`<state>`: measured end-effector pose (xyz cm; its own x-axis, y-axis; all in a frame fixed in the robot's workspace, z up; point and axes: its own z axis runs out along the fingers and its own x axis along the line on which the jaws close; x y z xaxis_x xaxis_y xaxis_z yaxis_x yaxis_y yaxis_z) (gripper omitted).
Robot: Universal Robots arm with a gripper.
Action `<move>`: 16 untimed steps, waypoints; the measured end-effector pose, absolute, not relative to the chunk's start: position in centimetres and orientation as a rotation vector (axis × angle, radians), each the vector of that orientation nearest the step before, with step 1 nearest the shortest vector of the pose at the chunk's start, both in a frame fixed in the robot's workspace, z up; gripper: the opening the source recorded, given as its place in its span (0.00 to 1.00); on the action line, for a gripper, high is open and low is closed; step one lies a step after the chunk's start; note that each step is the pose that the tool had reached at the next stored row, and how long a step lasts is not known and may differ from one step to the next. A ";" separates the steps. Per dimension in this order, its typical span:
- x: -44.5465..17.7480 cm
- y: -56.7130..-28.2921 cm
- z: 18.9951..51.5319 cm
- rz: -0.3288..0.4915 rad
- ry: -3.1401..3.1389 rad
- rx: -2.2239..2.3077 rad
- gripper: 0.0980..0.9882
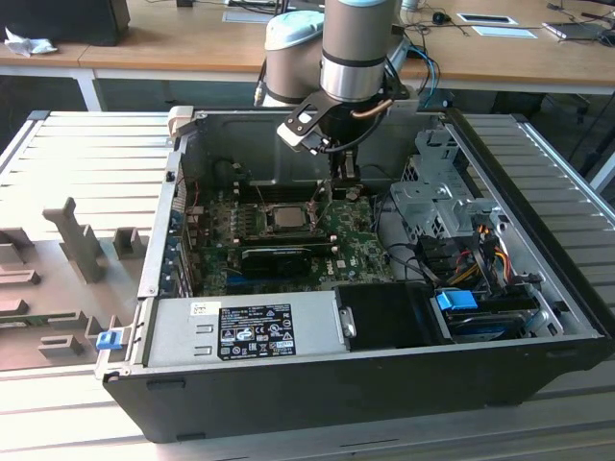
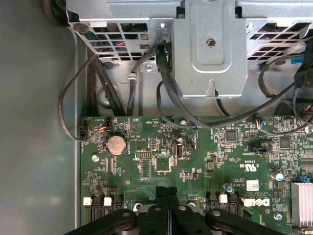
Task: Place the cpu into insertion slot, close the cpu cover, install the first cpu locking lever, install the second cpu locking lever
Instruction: 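Close the cpu cover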
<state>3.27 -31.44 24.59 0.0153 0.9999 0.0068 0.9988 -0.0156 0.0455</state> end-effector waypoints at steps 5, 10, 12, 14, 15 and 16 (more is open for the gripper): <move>3.1 -31.4 24.6 0.057 2.184 2.219 0.01; 2.8 -31.4 24.6 0.057 2.184 2.218 0.01; 2.6 -31.4 24.6 0.057 2.185 2.218 0.01; 2.5 -31.4 24.6 0.057 2.184 2.219 0.01; 2.4 -31.4 24.6 0.057 2.184 2.218 0.01; 2.4 -31.4 24.6 0.057 2.184 2.218 0.01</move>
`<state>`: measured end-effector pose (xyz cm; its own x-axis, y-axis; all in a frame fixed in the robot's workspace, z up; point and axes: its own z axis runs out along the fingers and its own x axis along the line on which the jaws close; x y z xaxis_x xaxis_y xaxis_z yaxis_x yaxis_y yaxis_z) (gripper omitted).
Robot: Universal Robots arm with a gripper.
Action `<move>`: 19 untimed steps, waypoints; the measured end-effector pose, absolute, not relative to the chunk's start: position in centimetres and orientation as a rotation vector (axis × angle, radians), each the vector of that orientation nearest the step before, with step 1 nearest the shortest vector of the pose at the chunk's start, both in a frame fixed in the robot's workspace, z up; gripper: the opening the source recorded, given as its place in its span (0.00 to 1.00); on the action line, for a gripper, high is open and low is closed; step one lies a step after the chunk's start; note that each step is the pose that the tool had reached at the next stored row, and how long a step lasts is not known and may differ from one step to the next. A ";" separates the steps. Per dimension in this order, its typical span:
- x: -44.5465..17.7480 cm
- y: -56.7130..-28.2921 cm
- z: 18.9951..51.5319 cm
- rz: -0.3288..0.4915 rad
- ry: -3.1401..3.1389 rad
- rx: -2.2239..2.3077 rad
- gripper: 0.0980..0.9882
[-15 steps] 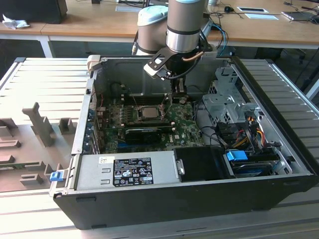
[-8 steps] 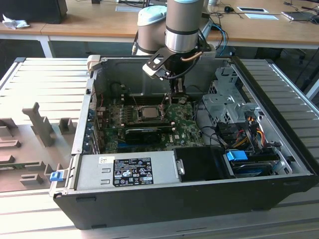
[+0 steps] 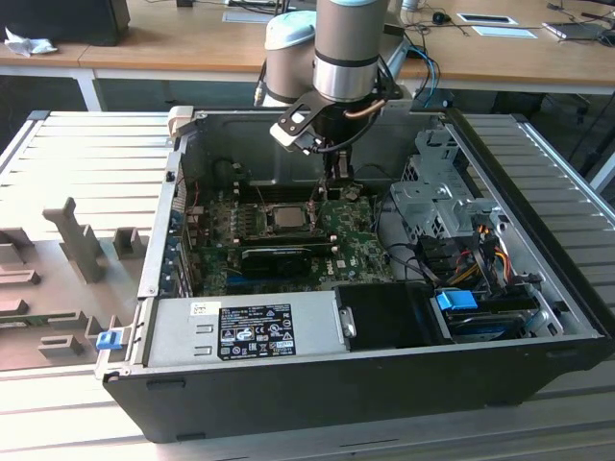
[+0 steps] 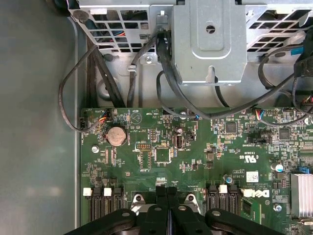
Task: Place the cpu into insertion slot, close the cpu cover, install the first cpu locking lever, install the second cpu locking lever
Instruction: 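Close the cpu cover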
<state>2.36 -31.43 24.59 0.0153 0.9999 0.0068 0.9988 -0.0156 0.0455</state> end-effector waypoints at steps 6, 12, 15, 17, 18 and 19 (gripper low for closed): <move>2.0 -31.4 24.6 0.057 2.184 2.218 0.01; 1.7 -31.4 24.6 0.057 2.184 2.218 0.01; 1.6 -31.4 24.6 0.057 2.184 2.218 0.01; 1.6 -31.4 24.6 0.057 2.185 2.218 0.01; 1.5 -31.4 24.6 0.057 2.185 2.218 0.01; 1.5 -31.4 24.6 0.057 2.185 2.218 0.01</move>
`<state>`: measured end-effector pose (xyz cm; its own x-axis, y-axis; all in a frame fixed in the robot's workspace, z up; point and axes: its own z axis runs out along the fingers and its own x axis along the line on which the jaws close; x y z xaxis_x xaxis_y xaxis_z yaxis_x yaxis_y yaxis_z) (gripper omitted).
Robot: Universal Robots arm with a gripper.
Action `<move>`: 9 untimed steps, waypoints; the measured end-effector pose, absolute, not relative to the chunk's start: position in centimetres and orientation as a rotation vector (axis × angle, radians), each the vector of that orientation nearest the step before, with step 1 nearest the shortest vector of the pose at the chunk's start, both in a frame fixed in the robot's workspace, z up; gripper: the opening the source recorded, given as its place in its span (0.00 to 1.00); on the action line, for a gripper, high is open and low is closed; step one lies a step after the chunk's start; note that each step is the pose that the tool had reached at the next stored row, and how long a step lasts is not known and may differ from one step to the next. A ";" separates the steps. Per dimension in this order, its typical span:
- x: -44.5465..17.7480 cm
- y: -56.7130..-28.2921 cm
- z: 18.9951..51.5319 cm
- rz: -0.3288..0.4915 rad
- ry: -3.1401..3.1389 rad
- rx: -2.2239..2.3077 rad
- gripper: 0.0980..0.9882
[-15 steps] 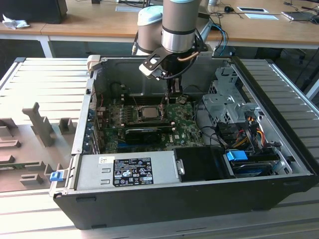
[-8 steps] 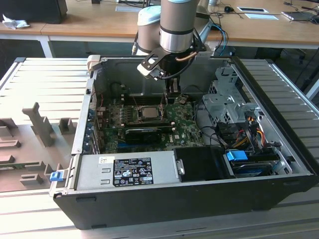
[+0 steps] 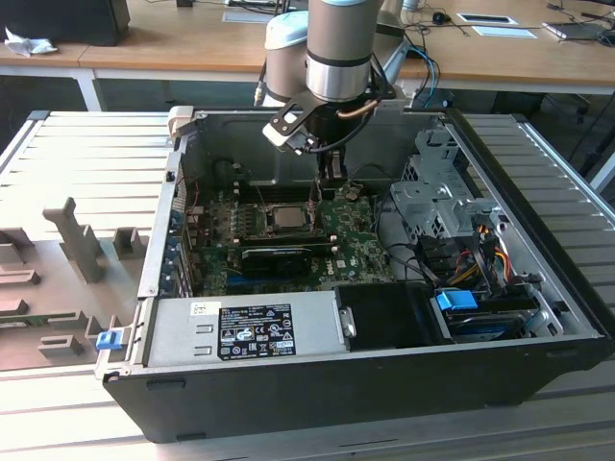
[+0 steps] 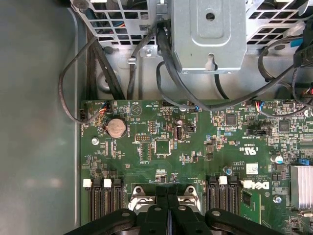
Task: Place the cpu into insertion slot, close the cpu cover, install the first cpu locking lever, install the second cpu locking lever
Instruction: 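Close the cpu cover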
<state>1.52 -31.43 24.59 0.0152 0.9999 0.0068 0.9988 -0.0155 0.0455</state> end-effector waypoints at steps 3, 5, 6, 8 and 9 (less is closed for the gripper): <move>1.5 -31.4 24.6 0.057 2.184 2.219 0.01; 1.4 -31.4 24.6 0.057 2.184 2.219 0.01; 1.4 -31.4 24.6 0.057 2.184 2.218 0.01; 1.3 -31.4 24.6 0.057 2.184 2.218 0.01; 1.3 -31.4 24.6 0.057 2.185 2.218 0.01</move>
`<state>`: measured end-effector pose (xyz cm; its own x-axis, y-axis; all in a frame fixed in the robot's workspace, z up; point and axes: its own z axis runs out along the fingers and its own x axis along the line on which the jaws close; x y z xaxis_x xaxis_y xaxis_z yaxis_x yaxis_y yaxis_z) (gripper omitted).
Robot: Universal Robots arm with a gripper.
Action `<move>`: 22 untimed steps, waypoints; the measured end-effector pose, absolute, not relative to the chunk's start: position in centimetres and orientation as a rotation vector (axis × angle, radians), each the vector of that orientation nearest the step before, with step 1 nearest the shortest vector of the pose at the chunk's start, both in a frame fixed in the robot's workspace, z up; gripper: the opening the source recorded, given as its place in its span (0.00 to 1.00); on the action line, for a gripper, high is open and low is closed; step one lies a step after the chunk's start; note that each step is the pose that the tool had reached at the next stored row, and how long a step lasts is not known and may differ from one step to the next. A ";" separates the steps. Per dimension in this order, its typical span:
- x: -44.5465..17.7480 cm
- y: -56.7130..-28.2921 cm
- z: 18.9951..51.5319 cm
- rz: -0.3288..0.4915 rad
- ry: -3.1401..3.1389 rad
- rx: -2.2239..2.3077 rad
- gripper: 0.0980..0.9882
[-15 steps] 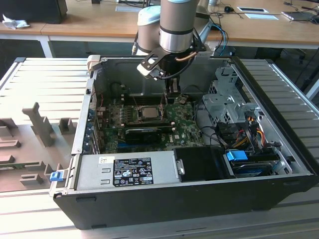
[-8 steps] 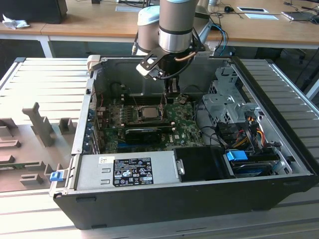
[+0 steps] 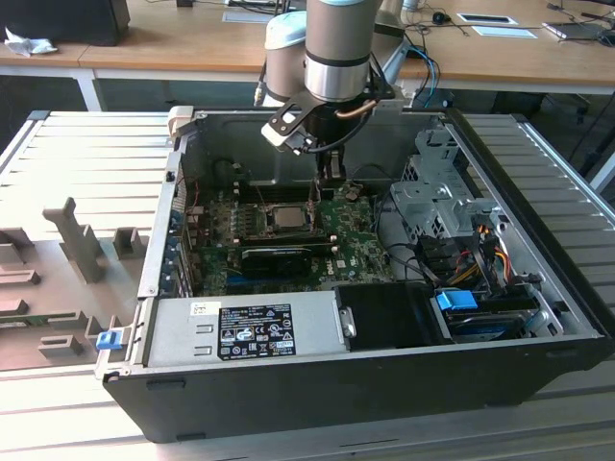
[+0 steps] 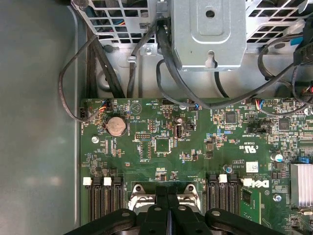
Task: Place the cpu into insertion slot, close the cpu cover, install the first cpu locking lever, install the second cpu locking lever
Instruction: 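Close the cpu cover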
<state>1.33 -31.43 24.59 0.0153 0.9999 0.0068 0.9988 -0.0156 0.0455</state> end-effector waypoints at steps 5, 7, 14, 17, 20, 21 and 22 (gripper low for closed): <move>1.2 -31.4 24.6 0.057 2.184 2.218 0.01; 1.2 -31.4 24.6 0.057 2.184 2.219 0.01; 1.1 -31.4 24.6 0.057 2.185 2.218 0.01; 1.0 -31.4 24.6 0.057 2.184 2.219 0.01; 0.9 -31.4 24.6 0.057 2.184 2.218 0.01; 0.9 -31.4 24.6 0.057 2.184 2.219 0.01; 0.8 -31.4 24.6 0.057 2.184 2.218 0.01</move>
